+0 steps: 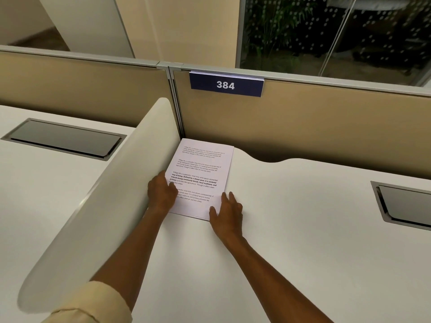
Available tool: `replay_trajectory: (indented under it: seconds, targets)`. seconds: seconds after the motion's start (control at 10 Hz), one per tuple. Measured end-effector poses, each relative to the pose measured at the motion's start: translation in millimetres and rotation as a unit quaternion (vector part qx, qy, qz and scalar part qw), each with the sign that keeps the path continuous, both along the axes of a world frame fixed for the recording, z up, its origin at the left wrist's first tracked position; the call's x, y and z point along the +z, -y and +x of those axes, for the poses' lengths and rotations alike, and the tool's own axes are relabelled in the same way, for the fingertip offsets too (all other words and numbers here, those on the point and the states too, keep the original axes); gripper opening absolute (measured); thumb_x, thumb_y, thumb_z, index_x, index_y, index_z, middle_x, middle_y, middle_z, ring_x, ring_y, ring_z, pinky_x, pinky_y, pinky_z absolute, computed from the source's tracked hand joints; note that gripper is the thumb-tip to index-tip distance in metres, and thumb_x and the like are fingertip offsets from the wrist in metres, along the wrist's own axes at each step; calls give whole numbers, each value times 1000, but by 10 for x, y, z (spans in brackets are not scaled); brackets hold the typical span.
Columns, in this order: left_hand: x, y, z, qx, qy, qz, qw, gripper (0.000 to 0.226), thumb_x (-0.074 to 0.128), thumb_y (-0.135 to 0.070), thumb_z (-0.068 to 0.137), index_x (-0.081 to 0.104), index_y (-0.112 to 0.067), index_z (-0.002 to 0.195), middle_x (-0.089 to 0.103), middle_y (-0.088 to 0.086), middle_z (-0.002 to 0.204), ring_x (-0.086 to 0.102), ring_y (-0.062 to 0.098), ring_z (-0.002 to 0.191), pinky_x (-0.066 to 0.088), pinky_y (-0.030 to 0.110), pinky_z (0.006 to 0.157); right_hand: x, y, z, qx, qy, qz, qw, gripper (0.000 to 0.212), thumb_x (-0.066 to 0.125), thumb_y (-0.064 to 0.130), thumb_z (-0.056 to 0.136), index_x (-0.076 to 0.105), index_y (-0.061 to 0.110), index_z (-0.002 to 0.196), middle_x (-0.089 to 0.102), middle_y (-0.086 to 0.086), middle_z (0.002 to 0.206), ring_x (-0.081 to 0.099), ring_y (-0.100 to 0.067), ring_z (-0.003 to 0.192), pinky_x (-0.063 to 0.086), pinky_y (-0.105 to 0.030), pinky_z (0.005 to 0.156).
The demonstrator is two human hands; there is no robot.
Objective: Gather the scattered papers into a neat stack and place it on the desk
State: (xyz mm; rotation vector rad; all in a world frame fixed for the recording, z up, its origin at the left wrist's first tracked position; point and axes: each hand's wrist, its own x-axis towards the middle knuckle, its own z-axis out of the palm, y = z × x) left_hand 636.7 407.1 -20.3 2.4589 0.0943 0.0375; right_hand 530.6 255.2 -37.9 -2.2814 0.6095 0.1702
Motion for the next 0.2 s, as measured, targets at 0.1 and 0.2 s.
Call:
replay_trajectory:
  seconds: [0.1, 0.2]
  targets:
    - [66, 97, -107, -36, 36, -16, 999, 36, 60, -13, 86, 58, -1, 121, 67, 19, 119, 60, 41, 109, 47, 41, 95, 41, 142, -90, -15, 34, 1, 999, 66, 49, 36, 96, 20, 17, 153, 19, -4, 161, 19, -26, 147, 23, -42, 118]
    - [98, 230, -262, -61, 36, -36, 997, 50, 59, -28, 90, 52, 1, 131, 60, 18, 131, 54, 37, 121, 42, 41, 104, 113, 309, -186, -8, 30, -23, 999, 72, 47, 45, 96, 13, 20, 154, 15, -3, 162, 17, -24, 149, 20, -41, 119]
